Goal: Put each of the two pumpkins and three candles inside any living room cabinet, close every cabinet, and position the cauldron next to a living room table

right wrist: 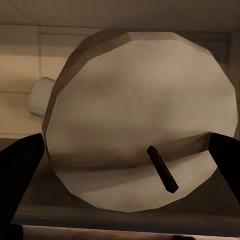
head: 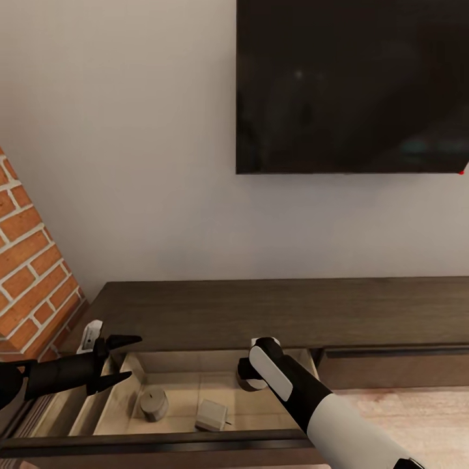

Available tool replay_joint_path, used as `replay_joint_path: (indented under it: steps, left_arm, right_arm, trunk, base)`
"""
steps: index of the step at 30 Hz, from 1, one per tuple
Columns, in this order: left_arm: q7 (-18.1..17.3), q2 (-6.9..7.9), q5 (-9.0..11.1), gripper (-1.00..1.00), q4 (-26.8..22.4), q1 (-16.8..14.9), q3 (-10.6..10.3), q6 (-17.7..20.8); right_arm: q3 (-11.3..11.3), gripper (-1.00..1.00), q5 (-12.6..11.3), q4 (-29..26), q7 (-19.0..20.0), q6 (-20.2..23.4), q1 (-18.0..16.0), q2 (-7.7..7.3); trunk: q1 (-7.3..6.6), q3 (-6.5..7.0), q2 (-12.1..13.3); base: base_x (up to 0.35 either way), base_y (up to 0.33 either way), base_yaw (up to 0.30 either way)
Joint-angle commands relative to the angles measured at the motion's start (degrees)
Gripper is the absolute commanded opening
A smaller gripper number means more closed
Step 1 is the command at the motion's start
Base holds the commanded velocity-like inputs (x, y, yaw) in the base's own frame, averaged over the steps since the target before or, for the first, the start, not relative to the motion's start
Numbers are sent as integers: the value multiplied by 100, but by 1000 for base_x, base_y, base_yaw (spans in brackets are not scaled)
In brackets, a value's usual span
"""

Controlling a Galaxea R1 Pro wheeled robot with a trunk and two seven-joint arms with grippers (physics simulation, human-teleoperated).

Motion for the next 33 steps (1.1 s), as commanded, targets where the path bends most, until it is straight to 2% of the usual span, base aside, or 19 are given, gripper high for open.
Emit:
replay_joint_path:
  steps: [1,15,23,27,33]
  left_arm:
    - [60,0,55,100,-14,-2,4,10]
    - [32,-6,55,100,-108,7,1,11]
    - [-647,-20,55,100,-164,-34,13,11]
    - [-1090,-15,55,100,-197,-77,122,10]
    - [-1207,-65,55,100,-201,-93,146,10]
  right_arm:
    - [16,-100,-60,-6,-53,-5,-6,-2]
    - [16,-100,-60,-6,-54,-36,-7,-2]
    - [24,-100,-60,-6,-53,-57,-7,-2]
    - [24,-100,-60,-9,-57,-65,-7,-2]
    - [25,-100,-60,-14,-53,-74,-7,-2]
  trunk:
    - [22,-24,-44]
    - [329,-275,-606]
    - [505,-419,-927]
    - [593,-490,-1087]
    - [725,-598,-1328]
  base:
    - [0,0,0]
    - [0,0,0]
    - [0,0,0]
    - [0,0,0]
    - [0,0,0]
